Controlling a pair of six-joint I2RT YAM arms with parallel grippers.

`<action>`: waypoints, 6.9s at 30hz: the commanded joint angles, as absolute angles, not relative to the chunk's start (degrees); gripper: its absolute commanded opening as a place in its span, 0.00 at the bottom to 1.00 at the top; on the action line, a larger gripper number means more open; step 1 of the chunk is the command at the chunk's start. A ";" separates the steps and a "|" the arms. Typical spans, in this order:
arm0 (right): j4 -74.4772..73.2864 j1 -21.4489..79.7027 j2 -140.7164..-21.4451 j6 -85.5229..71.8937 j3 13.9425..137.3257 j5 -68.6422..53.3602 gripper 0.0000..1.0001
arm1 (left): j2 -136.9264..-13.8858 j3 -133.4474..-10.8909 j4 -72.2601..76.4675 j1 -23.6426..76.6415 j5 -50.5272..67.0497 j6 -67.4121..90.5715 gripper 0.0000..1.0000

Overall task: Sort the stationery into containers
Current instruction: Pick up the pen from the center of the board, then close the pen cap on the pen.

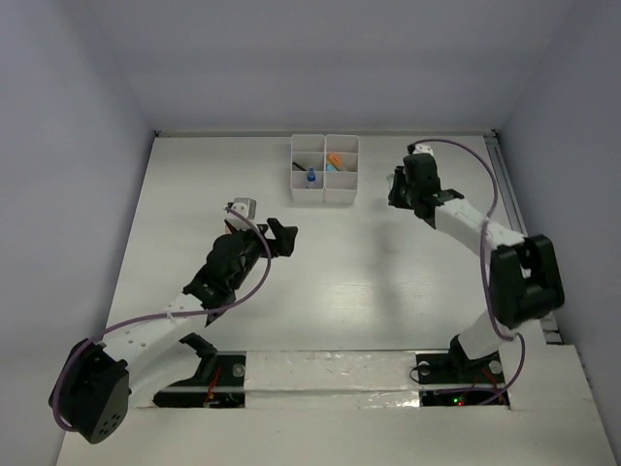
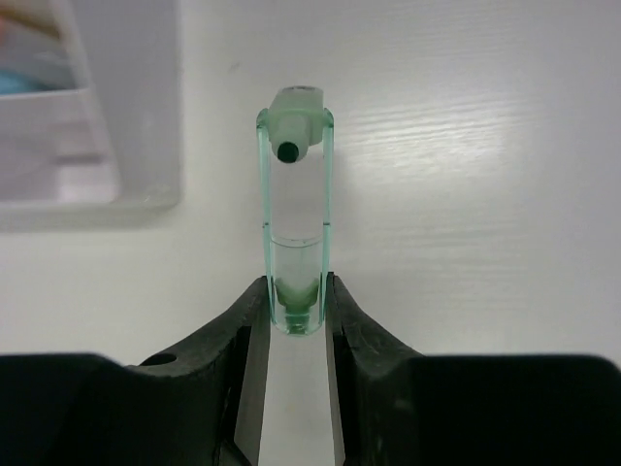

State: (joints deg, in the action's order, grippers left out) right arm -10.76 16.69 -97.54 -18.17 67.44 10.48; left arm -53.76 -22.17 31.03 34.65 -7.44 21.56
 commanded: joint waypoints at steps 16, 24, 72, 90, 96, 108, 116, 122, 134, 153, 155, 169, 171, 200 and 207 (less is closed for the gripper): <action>-14.14 24.35 -58.71 -25.58 50.80 -21.96 0.01 | -61.08 -26.45 40.96 38.93 9.14 27.16 0.73; -18.89 24.35 -59.59 -27.51 54.58 -37.59 0.00 | -60.73 -29.00 41.84 47.45 2.57 20.40 0.79; -17.58 24.87 -61.61 -32.61 51.50 -50.80 0.00 | -60.12 -32.52 41.13 55.90 -5.45 6.33 0.07; -24.08 24.87 -60.12 -28.66 57.47 -35.61 0.00 | -55.63 -30.15 37.71 57.48 -4.57 8.26 0.00; -25.57 24.87 -57.84 -27.60 60.03 -27.61 0.00 | -54.41 -27.78 37.00 58.01 -4.57 9.22 0.00; -19.17 24.87 -59.41 -28.65 61.08 -20.30 0.02 | -52.65 -26.81 37.44 59.06 -2.64 10.02 0.00; -15.12 24.87 -64.51 -26.81 63.45 -26.09 0.03 | -51.15 -26.28 37.27 59.06 -2.46 10.11 0.00; -13.80 24.87 -67.76 -26.36 64.69 -32.86 0.02 | -48.87 -26.02 37.35 59.06 -1.41 10.63 0.00; -9.14 20.13 -70.04 -33.04 65.83 -52.71 0.00 | -42.02 -25.14 35.68 59.06 -0.26 11.25 0.00; 1.67 20.13 -69.87 -40.07 61.96 -67.85 0.00 | -35.16 -26.28 35.42 59.58 9.05 12.66 0.00; 2.72 20.13 -69.61 -40.87 61.17 -68.20 0.00 | -35.07 -26.28 35.59 59.59 9.23 12.66 0.00; 12.00 22.59 -69.17 -47.34 54.85 -67.41 0.00 | -39.64 -29.09 39.81 59.59 8.61 11.87 0.00; 15.19 23.20 -68.91 -49.47 53.27 -67.50 0.00 | -40.08 -29.27 40.52 59.59 8.26 11.69 0.00; 8.43 37.35 -66.36 -41.13 42.65 -56.08 0.00 | -43.42 -34.10 41.22 59.59 2.29 9.67 0.00; 14.94 37.35 -62.05 -44.12 37.27 -49.50 0.00 | -44.73 -34.81 40.78 59.59 2.20 10.63 0.00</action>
State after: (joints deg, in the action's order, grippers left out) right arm 14.15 36.05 -63.61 -44.03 38.26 -49.25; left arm -45.65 -30.06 29.61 59.96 6.11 10.96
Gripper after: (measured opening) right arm 0.239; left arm 0.005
